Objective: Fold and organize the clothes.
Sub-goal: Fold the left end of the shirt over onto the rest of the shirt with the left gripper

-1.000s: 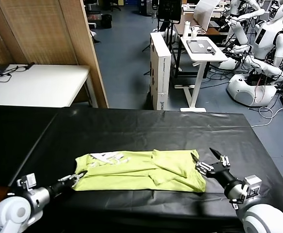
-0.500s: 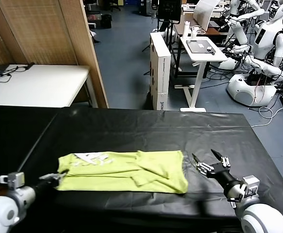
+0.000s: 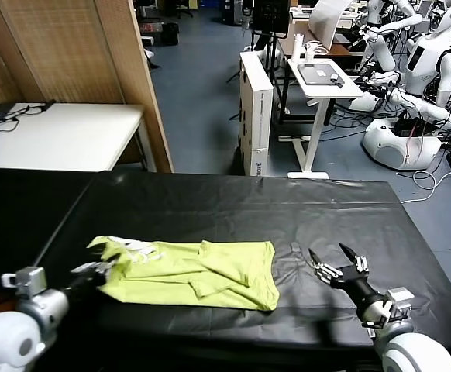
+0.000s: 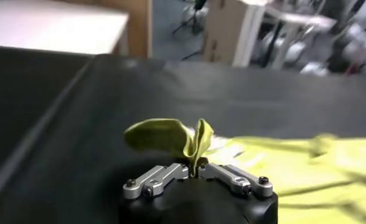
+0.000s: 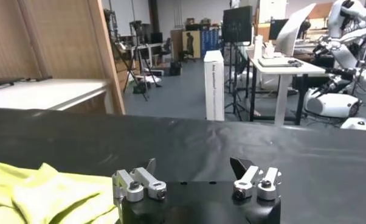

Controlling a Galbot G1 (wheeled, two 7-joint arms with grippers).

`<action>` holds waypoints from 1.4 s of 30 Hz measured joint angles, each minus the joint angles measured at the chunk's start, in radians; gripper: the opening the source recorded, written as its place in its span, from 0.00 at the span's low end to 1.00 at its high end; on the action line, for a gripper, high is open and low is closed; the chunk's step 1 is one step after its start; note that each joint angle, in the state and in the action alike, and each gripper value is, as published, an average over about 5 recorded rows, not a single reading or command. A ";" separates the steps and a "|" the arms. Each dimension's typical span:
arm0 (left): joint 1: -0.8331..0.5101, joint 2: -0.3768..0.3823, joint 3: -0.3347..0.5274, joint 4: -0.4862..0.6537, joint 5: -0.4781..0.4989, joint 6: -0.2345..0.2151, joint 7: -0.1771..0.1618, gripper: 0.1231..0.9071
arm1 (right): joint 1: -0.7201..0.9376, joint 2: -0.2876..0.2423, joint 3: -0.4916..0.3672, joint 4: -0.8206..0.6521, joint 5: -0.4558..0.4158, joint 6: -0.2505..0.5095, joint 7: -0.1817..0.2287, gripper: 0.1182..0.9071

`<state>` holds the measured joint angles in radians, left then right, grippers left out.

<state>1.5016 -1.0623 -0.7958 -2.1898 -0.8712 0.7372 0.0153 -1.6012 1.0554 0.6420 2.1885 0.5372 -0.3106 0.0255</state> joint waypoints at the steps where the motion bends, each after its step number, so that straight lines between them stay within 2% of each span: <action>1: -0.011 -0.014 0.023 -0.005 -0.007 0.000 -0.006 0.08 | -0.006 0.005 0.003 0.000 -0.009 0.001 -0.001 1.00; 7: -0.046 -0.095 0.175 -0.008 0.021 -0.001 -0.028 0.08 | -0.040 0.032 0.018 0.002 -0.051 0.005 -0.002 1.00; 13: -0.081 -0.171 0.339 0.008 0.045 -0.001 -0.075 0.08 | -0.056 0.052 0.022 0.002 -0.073 0.009 -0.004 1.00; 20: -0.117 -0.255 0.470 0.023 0.082 -0.001 -0.099 0.08 | -0.062 0.066 0.014 -0.005 -0.092 0.014 -0.008 1.00; 30: -0.150 -0.367 0.518 0.060 0.105 -0.001 -0.100 0.08 | -0.064 0.072 0.008 -0.008 -0.099 0.015 -0.010 1.00; 42: -0.167 -0.430 0.530 0.130 0.145 -0.001 -0.092 0.08 | -0.059 0.077 0.001 -0.022 -0.103 0.016 -0.012 1.00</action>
<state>1.3347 -1.4925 -0.2654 -2.0597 -0.7265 0.7364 -0.0763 -1.6602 1.1324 0.6435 2.1663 0.4337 -0.2945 0.0136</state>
